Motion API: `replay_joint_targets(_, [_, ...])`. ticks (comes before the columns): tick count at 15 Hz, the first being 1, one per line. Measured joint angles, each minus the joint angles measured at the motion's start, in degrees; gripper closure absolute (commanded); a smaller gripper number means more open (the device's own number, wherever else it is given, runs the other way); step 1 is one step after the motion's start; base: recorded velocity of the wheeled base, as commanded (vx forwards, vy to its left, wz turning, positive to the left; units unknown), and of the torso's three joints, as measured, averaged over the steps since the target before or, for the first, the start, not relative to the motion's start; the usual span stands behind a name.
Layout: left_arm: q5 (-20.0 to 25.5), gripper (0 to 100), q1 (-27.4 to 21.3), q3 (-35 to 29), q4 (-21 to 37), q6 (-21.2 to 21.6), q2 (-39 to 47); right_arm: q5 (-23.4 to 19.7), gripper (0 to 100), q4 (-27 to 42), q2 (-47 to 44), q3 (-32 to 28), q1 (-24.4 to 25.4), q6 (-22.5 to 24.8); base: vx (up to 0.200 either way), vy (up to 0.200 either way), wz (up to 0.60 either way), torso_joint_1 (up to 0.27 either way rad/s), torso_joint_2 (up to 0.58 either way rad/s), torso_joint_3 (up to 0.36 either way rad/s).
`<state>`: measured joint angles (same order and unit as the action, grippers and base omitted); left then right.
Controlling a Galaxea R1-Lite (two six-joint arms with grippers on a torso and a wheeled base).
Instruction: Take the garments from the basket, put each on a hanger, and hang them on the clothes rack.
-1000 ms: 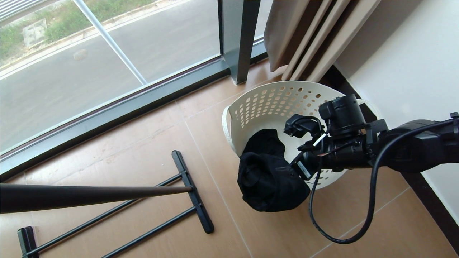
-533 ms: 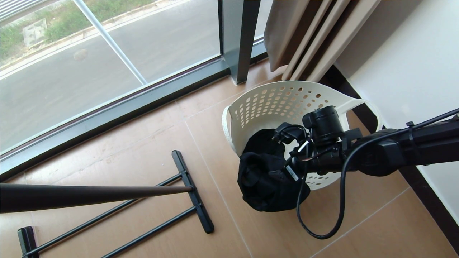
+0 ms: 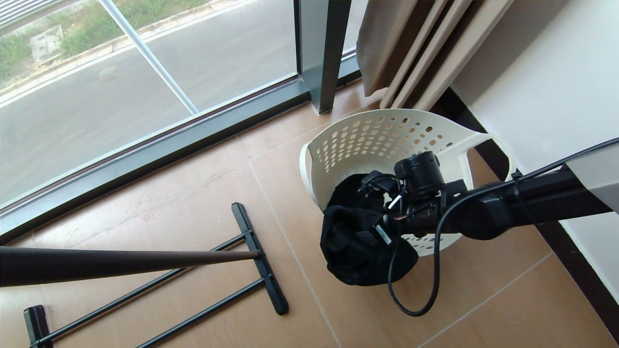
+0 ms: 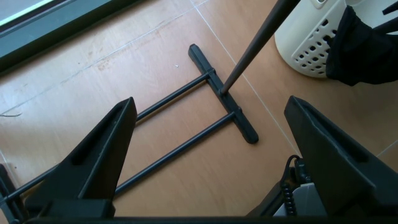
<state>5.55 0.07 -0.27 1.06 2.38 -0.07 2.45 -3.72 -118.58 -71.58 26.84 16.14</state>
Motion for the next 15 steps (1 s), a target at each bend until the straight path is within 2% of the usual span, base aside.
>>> replay_joint_targets(8, [0.00, 0, 0.00, 0.00, 0.00, 0.00, 0.00, 1.05, 0, -0.49, -4.72, -5.25, -0.24, -0.11, 0.000, 0.000, 0.00, 0.000, 0.00, 0.000])
replay_joint_targets(9, [-0.02, 0, 0.00, 0.00, 0.00, -0.02, 0.00, 1.57, 100, -0.51, -5.13, -5.62, -0.26, -0.22, 0.000, 0.000, 0.00, 0.000, 0.00, 0.000])
replay_joint_targets(15, [0.00, 0, 0.00, 0.00, 0.00, -0.02, 0.00, 2.23, 100, -0.05, -5.81, -6.80, -0.20, -1.21, 0.000, 0.000, 0.00, 0.000, 0.00, 0.000])
